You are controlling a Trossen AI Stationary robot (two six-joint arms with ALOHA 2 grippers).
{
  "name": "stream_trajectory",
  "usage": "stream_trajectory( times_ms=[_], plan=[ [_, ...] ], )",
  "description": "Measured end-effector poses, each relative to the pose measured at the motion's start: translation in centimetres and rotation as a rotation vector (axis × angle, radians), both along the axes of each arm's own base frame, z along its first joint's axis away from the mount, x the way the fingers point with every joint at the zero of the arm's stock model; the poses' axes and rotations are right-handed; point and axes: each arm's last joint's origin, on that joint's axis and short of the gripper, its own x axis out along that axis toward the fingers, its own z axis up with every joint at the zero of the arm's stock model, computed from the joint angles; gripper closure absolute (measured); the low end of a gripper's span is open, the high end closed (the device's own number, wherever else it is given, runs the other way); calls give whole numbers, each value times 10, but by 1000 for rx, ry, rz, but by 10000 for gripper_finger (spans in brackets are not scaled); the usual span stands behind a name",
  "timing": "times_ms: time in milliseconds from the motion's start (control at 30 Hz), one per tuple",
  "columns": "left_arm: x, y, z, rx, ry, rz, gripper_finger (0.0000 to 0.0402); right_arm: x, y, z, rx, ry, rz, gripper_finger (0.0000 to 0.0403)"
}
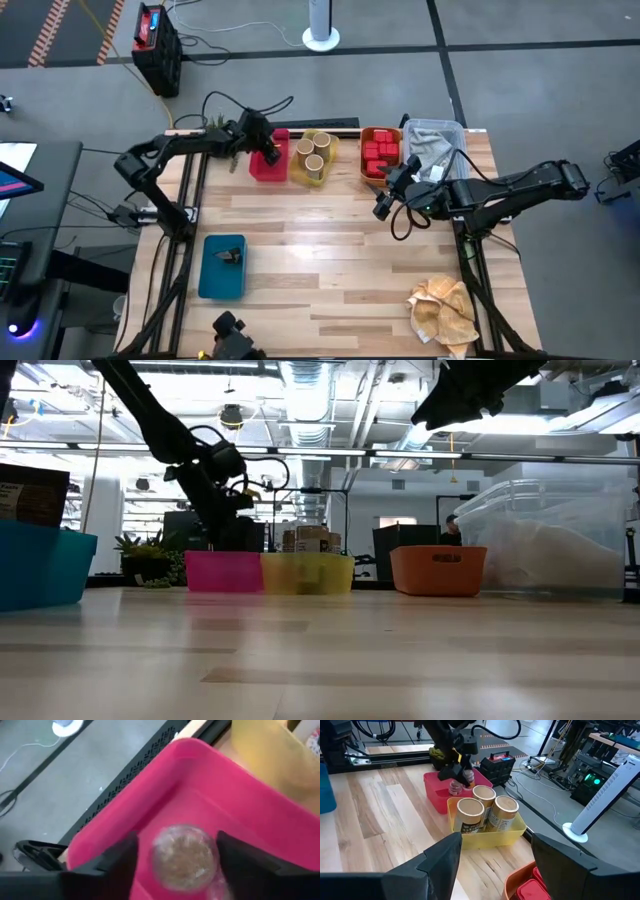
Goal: Sort spices by type
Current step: Put the brown seasoning bottle into the red bin
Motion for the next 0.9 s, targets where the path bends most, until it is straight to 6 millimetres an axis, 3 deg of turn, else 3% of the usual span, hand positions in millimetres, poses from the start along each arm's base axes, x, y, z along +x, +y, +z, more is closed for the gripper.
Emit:
stream_trajectory(
  times_ms=[100, 167, 267, 400, 500, 600, 733, 900],
  plan=[
    [-3, -3, 9, 17, -1, -13, 92, 0, 0, 0, 0, 0, 0, 127],
    [-4, -8, 25, 63, -25, -38, 76, 0, 0, 0, 0, 0, 0, 127],
    [-8, -26, 62, 136, -140, -116, 74, 0, 0, 0, 0, 0, 0, 127],
    [-14, -71, 101, 199, -291, -286, 92, 1, 1, -4, -7, -15, 13, 127],
    [-20, -101, 103, 191, -310, -356, 108, 2, 0, -16, -48, -21, 74, 127],
    [-26, -119, 100, 145, -304, -328, 121, 2, -10, -15, -47, -106, 85, 127],
    [-27, -119, 96, 144, -257, -228, 134, 7, -22, -15, -5, -151, 121, 127],
    [-11, -83, 93, 62, -186, -114, 153, 15, -26, -12, 22, -238, 155, 127]
  ],
)
